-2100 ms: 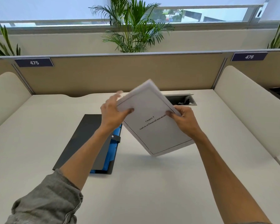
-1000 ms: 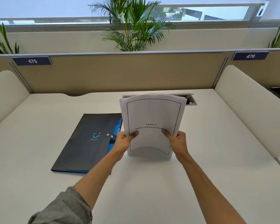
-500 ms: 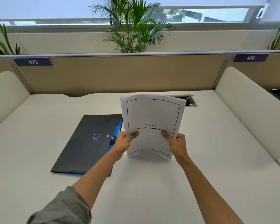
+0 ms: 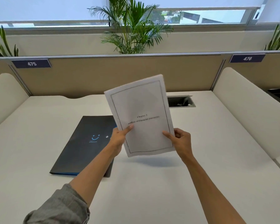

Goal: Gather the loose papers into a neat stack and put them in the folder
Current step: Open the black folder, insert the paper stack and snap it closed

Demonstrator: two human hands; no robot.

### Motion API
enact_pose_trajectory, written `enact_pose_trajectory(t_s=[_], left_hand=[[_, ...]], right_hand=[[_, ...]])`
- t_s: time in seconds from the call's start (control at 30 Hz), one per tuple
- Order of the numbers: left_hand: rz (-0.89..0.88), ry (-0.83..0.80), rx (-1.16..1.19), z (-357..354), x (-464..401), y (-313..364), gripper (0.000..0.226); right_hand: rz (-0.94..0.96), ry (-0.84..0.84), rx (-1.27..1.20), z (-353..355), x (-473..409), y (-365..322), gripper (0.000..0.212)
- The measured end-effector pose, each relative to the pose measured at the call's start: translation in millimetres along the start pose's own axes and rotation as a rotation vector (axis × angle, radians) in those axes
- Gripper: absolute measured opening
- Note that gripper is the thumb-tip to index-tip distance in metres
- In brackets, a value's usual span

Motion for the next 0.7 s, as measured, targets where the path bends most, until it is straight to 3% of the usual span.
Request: enact_pose_trajectory(t_s=[0.13,0.3,0.53,0.7], left_hand=[[0.084,0.042,0.207,3.3,-0.3,5.9,0.047],[0.105,-0.021,0.374,-11.5,6.0,10.2,0.024],[0.062,0.015,0.372,4.1,6.0,30.0,0.04],[-0.068,0.173,0.283,52.2,-1.3,57.3,0.036]], right_hand=[[-0.091,0.04,-0.105,1.5,2.7,8.6,0.022],[-0.166,-0.058,-0.252,-31.2,13.2,14.1,0.018],[-0.055,0.051,-0.086,-22.9,4.0,-2.2,0.003],[-0.004,0.095,0.069,1.0,-1.9,-12.4,0.004]])
Point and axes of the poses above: each hand's wrist, its own x-axis away from the middle knuckle, its own z-axis out of the back of the hand, y = z × x, the point moved 6 cm from there along -x, towards the middle knuckle, and after that the axes turned 4 degrees about -x, right-handed, at the moved point
